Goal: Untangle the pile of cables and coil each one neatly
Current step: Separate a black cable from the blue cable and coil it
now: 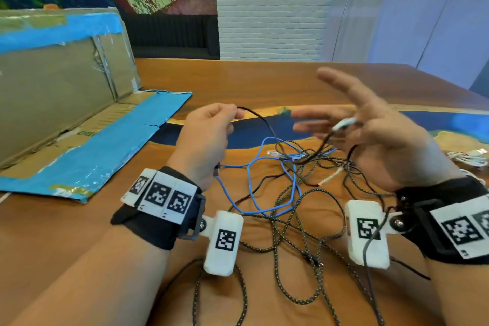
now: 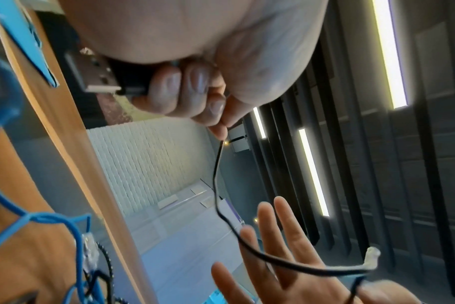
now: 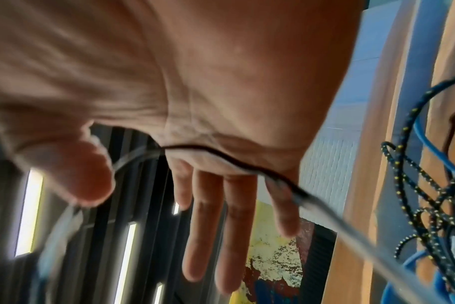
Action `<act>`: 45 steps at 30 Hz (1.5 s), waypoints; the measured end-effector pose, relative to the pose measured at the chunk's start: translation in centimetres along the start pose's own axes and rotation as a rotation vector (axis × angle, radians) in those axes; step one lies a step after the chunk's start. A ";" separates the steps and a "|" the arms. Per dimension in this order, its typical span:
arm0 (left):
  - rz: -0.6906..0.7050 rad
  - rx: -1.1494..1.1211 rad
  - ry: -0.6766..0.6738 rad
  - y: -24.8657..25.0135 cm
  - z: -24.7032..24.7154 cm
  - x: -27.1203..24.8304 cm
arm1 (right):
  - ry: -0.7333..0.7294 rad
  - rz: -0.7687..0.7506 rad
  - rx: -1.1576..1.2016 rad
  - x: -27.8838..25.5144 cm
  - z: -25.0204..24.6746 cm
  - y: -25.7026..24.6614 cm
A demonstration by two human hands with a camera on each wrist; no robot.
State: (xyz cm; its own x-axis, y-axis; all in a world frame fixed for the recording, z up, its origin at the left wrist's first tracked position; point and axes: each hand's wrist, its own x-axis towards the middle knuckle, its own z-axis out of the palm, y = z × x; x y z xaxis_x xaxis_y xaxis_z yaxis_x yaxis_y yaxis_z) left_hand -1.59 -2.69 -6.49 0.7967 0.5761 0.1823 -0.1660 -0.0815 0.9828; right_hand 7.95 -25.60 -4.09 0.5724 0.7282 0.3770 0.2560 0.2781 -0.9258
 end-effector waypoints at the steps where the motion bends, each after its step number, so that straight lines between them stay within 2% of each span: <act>1: 0.020 0.023 0.064 -0.1 -0.4 0.3 | -0.078 0.040 0.003 -0.2 -0.1 0.0; 3: 0.050 0.020 0.162 0.0 -1.2 0.7 | -0.125 0.074 0.060 -0.4 -0.1 0.0; 5: 0.084 -0.003 0.159 0.3 -1.7 0.8 | -0.054 0.089 0.148 0.0 0.2 0.3; 8: 0.154 0.013 -0.061 1.0 -0.7 -0.4 | 0.135 0.117 -0.039 0.7 1.5 1.9; 10: 0.201 0.028 -0.235 1.0 0.4 -1.5 | 0.092 0.155 -0.150 0.8 3.0 3.1; 12: 0.209 0.064 -0.373 0.9 1.0 -2.1 | 0.007 0.195 -0.049 0.5 3.9 3.9; 15: 0.090 0.133 -0.494 1.0 0.6 -2.0 | 0.014 0.219 0.250 0.3 4.0 2.7; 17: -0.016 0.122 -0.528 1.1 0.0 -2.0 | 0.094 0.203 0.338 0.5 3.0 1.9; 19: -0.081 -0.007 -0.566 1.5 -0.3 -2.2 | 0.184 0.197 0.326 0.6 2.0 1.8; 21: -0.117 -0.236 -0.588 2.1 -0.3 -2.3 | 0.218 0.218 0.254 0.7 1.7 2.3; 23: -0.104 -0.486 -0.557 2.5 -0.2 -2.1 | 0.158 0.279 0.114 0.7 2.3 2.9; 26: -0.047 -0.738 -0.423 2.5 0.3 -1.8 | -0.033 0.362 -0.095 0.3 4.2 3.6; 29: 0.002 -0.709 -0.221 1.7 1.5 -1.9 | -0.209 0.337 -0.275 0.0 5.5 3.9; 32: 0.044 -0.524 -0.191 0.6 2.5 -2.1 | -0.282 0.304 -0.414 -0.2 5.5 3.4; 35: 0.084 -0.239 -0.224 -0.1 2.8 -2.2 | -0.216 0.330 -0.361 -0.2 4.8 3.0; 38: 0.111 -0.117 -0.273 -0.2 2.9 -2.3 | -0.178 0.326 -0.238 -0.2 4.2 2.6; 40: 0.082 -0.204 -0.259 0.0 2.7 -2.2 | -0.174 0.341 -0.113 -0.1 4.0 2.5; 42: 0.017 -0.394 -0.182 0.3 2.1 -1.8 | -0.175 0.340 -0.021 -0.1 3.9 2.6; 45: -0.041 -0.582 -0.081 0.9 0.8 -1.0 | -0.169 0.322 -0.013 -0.3 3.9 2.6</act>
State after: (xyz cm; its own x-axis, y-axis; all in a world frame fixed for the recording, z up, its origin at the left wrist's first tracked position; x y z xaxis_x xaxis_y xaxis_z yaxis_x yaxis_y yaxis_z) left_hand -2.05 -4.02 -5.75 0.8473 0.5037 0.1685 -0.4075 0.4130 0.8145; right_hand 5.43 -22.66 -6.66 0.4886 0.8707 0.0550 0.0939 0.0102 -0.9955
